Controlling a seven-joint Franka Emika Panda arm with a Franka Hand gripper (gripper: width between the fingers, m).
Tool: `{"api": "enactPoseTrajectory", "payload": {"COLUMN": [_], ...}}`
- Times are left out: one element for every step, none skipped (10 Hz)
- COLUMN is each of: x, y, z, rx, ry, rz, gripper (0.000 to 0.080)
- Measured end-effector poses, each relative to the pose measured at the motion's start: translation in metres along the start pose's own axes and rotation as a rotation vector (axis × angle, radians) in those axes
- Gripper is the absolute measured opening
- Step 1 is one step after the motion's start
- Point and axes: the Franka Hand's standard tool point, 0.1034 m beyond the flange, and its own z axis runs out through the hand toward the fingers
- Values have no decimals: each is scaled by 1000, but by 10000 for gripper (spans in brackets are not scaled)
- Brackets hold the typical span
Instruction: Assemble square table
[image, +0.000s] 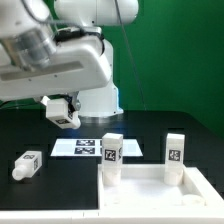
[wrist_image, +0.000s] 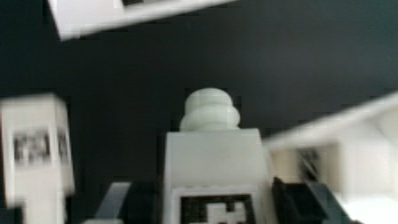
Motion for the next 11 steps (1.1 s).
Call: {"api": "enactPoseTrajectory", "payload": {"x": [-2, 5, 7, 18, 35, 46, 55, 61, 52, 52, 53], "y": [0, 2, -1, -16, -30, -39, -55, -72, -81, -77, -76], "z": [3, -1, -1, -7, -27, -39, -45, -52, -47, -46, -45], "rx": [-1, -14, -30, -56, -60, -65, -72, -58, -40, -58, -65], "ry": [46, 142, 211, 270, 349, 408, 464, 560, 628, 674, 719], "rz": [0, 0, -5, -34, -60, -77, -102, -72, -22, -53, -56], "gripper": [282, 282, 282, 282, 282, 282, 282, 282, 282, 282, 282]}}
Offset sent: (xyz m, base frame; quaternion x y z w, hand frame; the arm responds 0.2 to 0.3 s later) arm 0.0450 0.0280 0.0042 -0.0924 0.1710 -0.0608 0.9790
